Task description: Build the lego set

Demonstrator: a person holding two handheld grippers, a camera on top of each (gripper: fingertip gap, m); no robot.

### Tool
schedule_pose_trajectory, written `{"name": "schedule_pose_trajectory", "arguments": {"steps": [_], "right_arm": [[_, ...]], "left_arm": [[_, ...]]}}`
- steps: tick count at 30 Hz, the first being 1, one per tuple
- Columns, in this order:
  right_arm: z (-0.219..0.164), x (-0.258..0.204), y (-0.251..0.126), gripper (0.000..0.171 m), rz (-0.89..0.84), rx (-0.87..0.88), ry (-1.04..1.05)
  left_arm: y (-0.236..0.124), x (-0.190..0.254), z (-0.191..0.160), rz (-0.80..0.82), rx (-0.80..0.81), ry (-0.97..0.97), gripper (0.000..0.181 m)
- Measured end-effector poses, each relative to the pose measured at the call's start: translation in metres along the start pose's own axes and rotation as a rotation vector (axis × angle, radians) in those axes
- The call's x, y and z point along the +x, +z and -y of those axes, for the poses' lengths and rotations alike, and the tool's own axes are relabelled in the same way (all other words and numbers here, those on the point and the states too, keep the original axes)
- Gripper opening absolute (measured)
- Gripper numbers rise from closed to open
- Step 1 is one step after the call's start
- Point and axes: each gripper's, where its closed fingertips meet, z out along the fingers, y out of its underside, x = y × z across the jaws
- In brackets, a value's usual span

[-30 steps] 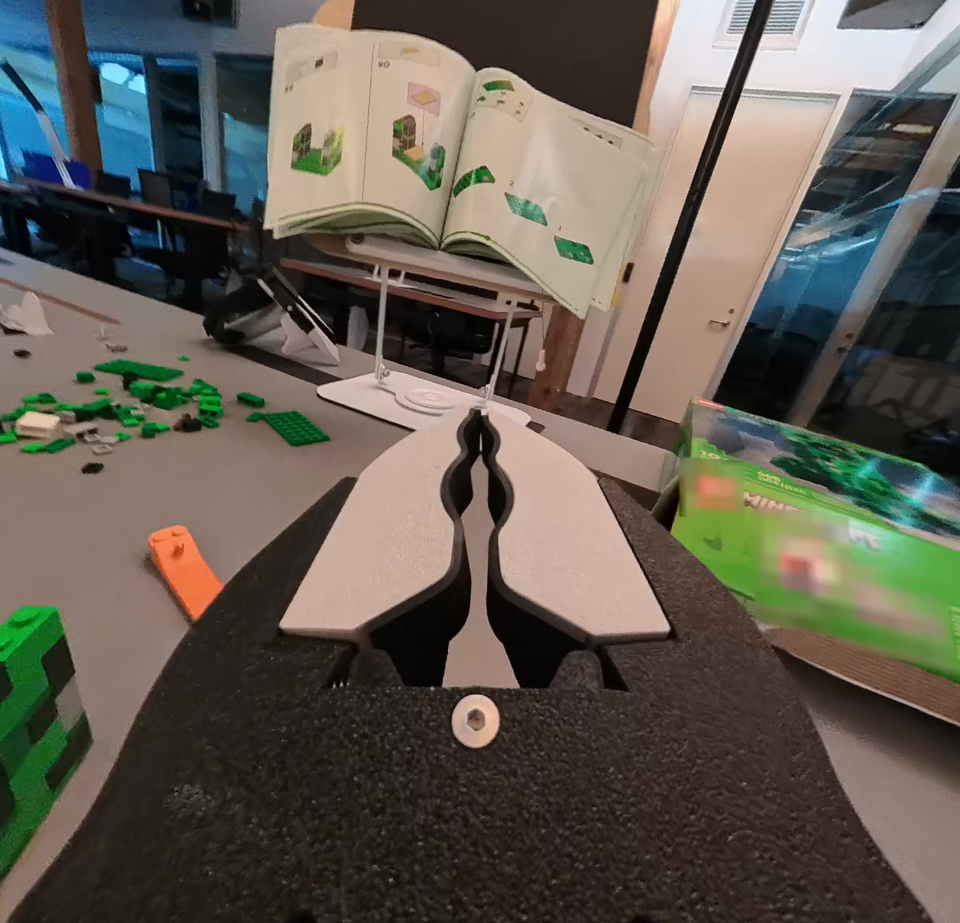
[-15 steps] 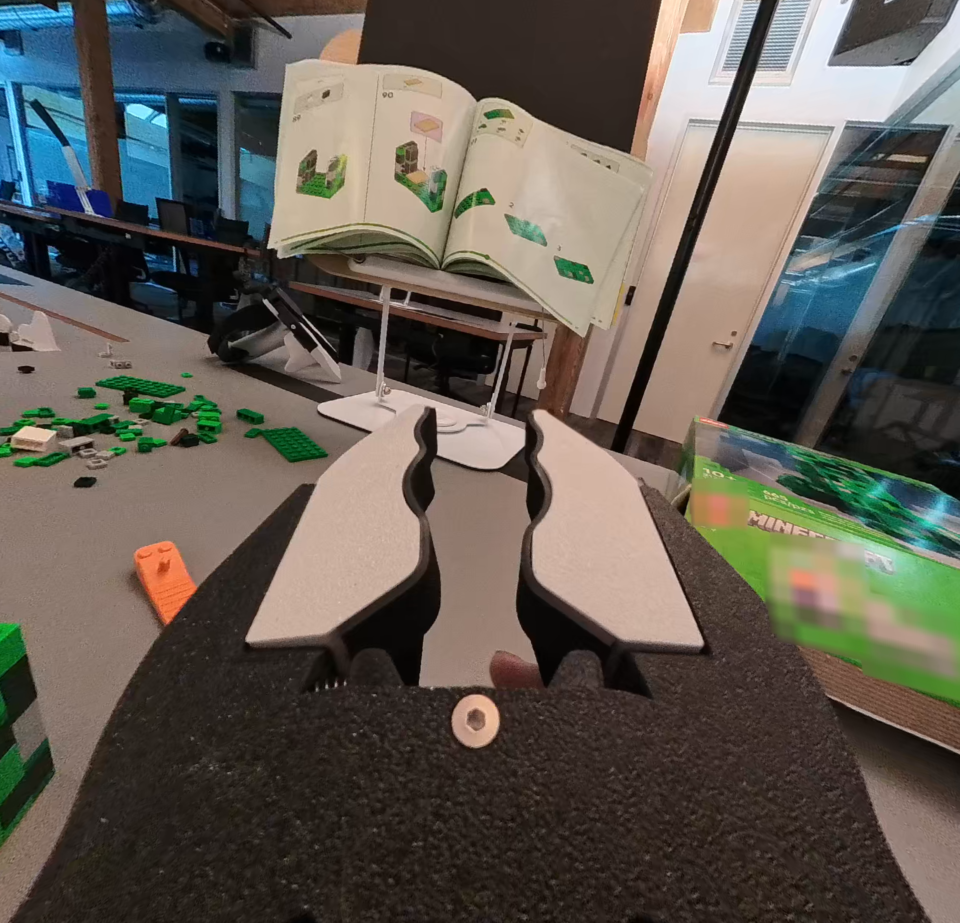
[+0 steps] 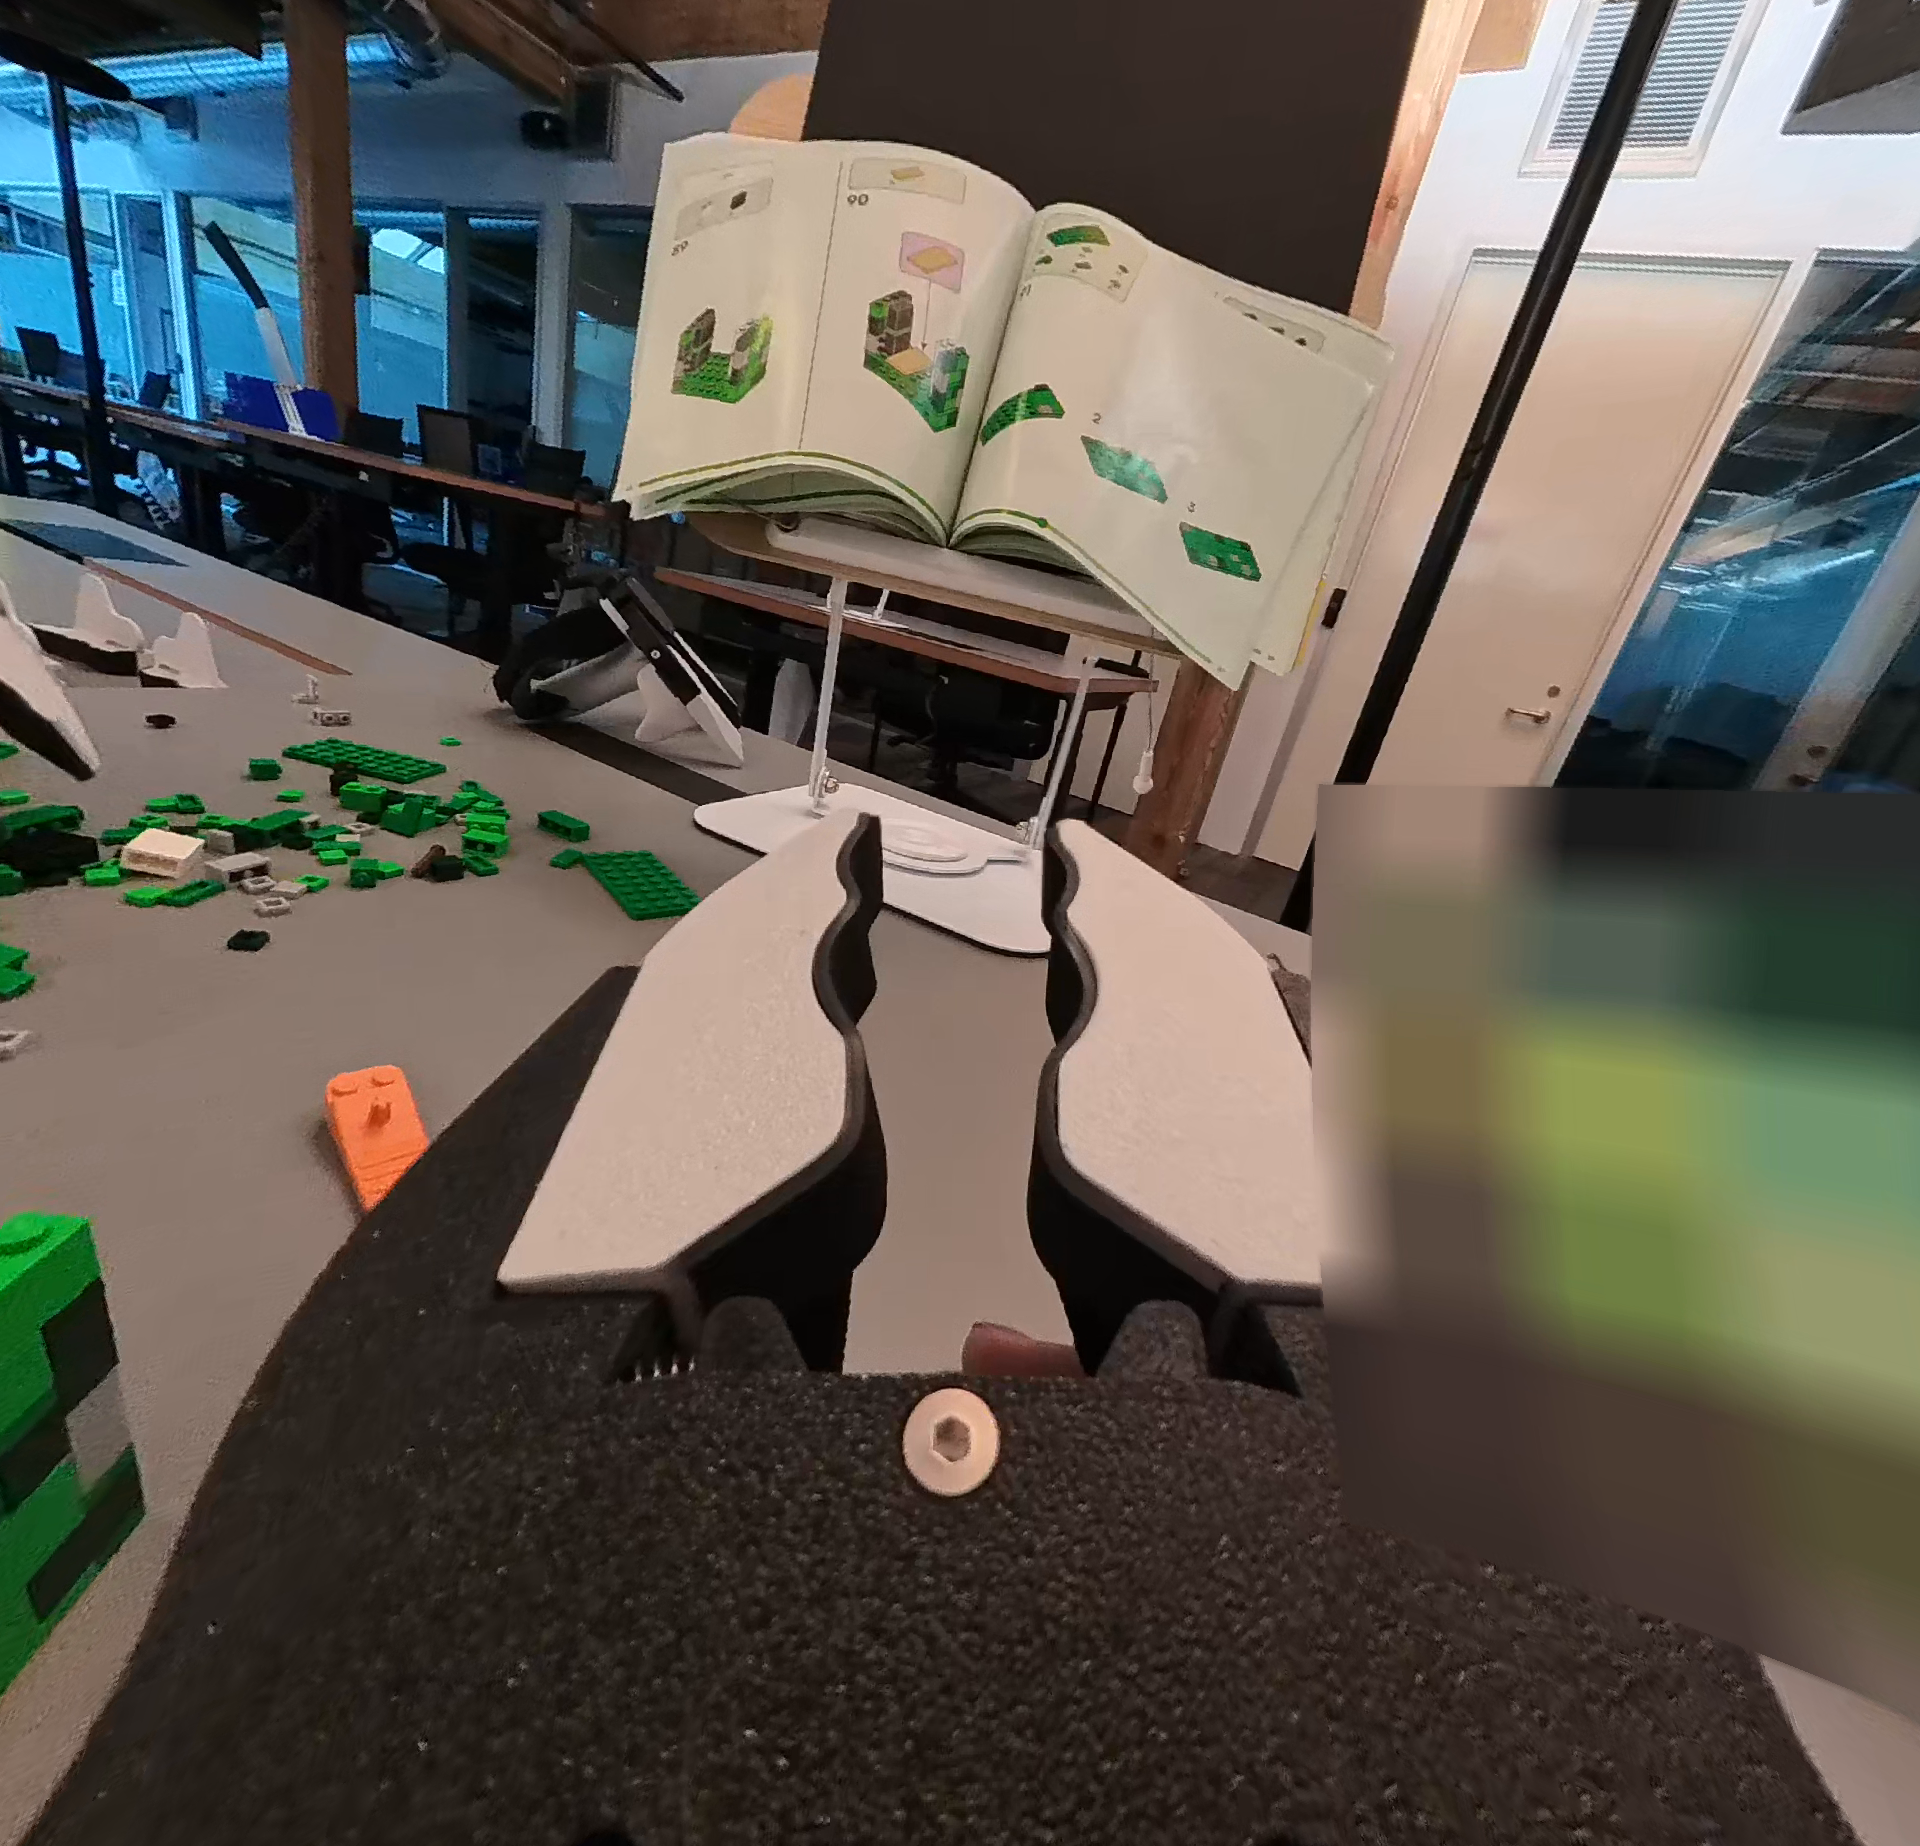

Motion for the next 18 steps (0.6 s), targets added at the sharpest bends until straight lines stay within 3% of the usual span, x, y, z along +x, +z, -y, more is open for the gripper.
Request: {"name": "schedule_pose_trajectory", "arguments": {"steps": [9, 18], "right_arm": [[0.0, -0.008, 0.003, 0.027, 0.03, -0.006, -0.03], [0.001, -0.01, 0.003, 0.027, 0.037, -0.005, -0.031]], "left_arm": [[0.012, 0.006, -0.013, -0.153, -0.104, -0.012, 0.034], [0.006, 0.017, 0.01, -0.168, 0.015, 0.049, 0.023]]}}
